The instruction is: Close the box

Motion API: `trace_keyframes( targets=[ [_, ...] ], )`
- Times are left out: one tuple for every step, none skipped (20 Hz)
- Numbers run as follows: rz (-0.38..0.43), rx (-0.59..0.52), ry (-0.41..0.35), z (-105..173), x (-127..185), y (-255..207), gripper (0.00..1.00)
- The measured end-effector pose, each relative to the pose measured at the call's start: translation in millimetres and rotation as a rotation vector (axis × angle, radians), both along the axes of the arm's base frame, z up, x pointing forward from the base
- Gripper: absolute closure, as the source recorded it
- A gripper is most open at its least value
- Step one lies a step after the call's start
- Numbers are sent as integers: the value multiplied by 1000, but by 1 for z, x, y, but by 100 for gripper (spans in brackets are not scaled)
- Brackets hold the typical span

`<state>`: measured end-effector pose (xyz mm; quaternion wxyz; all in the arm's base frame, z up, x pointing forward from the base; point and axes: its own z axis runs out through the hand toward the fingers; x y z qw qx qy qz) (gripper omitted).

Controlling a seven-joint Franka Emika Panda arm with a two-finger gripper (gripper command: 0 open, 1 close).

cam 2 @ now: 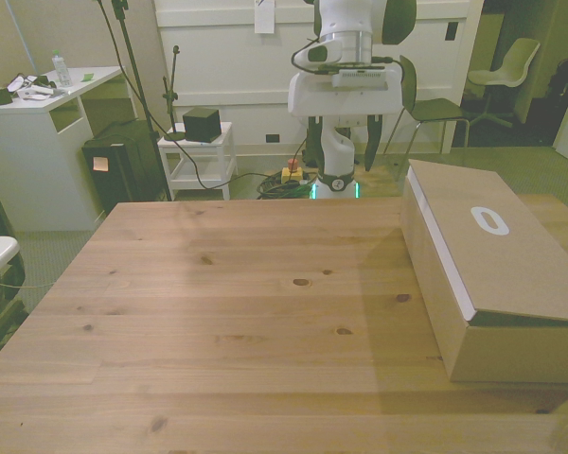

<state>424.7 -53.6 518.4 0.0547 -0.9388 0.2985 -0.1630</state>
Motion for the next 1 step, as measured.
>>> trace_keyframes(
  targets=[
    [-10, 18, 3, -7, -1, -2, 0]
  ],
)
